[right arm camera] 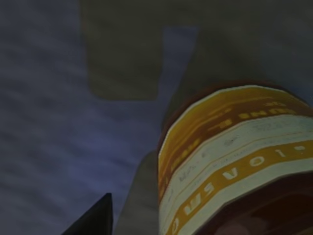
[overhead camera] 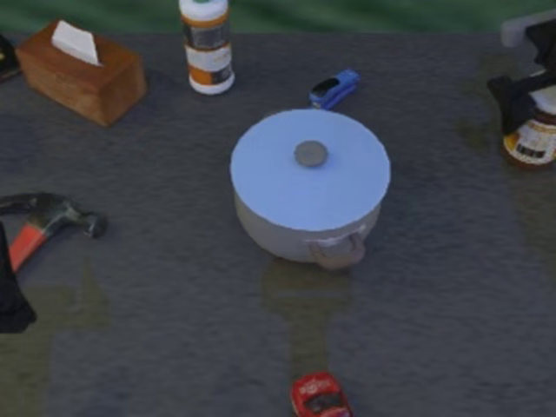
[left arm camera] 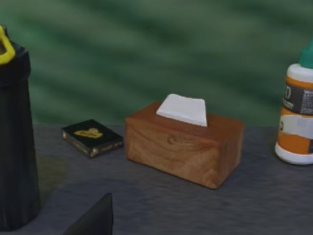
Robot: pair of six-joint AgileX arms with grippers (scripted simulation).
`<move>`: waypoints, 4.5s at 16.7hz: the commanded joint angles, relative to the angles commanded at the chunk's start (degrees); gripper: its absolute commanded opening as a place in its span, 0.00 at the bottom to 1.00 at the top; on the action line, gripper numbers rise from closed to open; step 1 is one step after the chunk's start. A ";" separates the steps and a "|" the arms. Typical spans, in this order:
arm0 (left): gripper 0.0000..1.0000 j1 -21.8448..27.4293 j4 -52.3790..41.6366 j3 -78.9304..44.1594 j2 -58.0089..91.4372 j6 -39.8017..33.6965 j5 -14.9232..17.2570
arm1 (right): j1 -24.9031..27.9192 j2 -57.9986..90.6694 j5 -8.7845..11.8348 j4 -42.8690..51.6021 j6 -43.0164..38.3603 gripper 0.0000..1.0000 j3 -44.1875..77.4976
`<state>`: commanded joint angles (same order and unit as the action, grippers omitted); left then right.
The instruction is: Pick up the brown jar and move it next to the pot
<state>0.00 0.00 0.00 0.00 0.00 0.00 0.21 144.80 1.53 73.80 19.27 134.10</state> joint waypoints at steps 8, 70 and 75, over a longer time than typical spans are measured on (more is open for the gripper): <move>1.00 0.00 0.00 0.00 0.00 0.00 0.00 | 0.00 0.00 0.00 0.00 0.00 0.55 0.00; 1.00 0.00 0.00 0.00 0.00 0.00 0.00 | 16.22 -21.61 -3.16 -15.68 -36.21 0.00 -37.37; 1.00 0.00 0.00 0.00 0.00 0.00 0.00 | 16.22 -21.61 -3.16 -15.68 -36.21 0.15 -37.37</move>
<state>0.00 0.00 0.00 0.00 0.00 0.00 16.43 123.19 -1.63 58.13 -16.94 96.74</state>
